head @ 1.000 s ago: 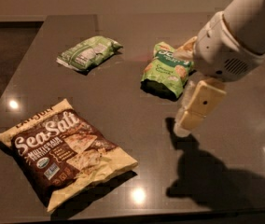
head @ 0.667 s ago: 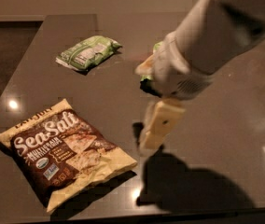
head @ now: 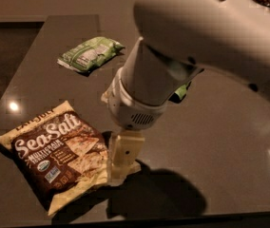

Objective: Move brown chip bag near green rice chip bag

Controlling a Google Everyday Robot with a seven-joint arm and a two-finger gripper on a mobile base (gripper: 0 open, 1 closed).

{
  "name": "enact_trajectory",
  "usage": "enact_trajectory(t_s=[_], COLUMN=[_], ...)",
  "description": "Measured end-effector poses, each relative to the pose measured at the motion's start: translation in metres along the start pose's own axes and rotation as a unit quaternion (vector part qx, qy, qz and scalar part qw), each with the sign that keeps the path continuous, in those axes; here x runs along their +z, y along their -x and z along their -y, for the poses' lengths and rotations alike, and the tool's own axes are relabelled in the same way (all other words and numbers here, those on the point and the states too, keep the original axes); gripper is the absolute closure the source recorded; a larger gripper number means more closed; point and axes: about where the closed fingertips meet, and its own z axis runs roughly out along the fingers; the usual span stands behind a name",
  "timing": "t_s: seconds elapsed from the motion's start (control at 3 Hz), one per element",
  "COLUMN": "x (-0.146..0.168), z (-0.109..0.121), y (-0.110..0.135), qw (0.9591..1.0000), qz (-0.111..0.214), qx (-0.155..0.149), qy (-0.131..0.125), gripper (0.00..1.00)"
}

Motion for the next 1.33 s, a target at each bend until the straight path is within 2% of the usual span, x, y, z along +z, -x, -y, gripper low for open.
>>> enact_trajectory(t_s=[0.33, 0.67, 1.0, 1.33], x=[0.037, 0.054, 0.061, 0.054], z=[-0.007, -0.013, -0.018, -0.013], y=[0.011, 0.013, 0.019, 0.018], qw=[0.9997, 0.9991, 0.9983, 0.9986], qz=[-0.010, -0.018, -0.021, -0.022], qx=[-0.017, -0.025, -0.035, -0.029], qy=[0.018, 0.028, 0.042, 0.039], gripper=[0.00, 0.00, 0.17, 0.40])
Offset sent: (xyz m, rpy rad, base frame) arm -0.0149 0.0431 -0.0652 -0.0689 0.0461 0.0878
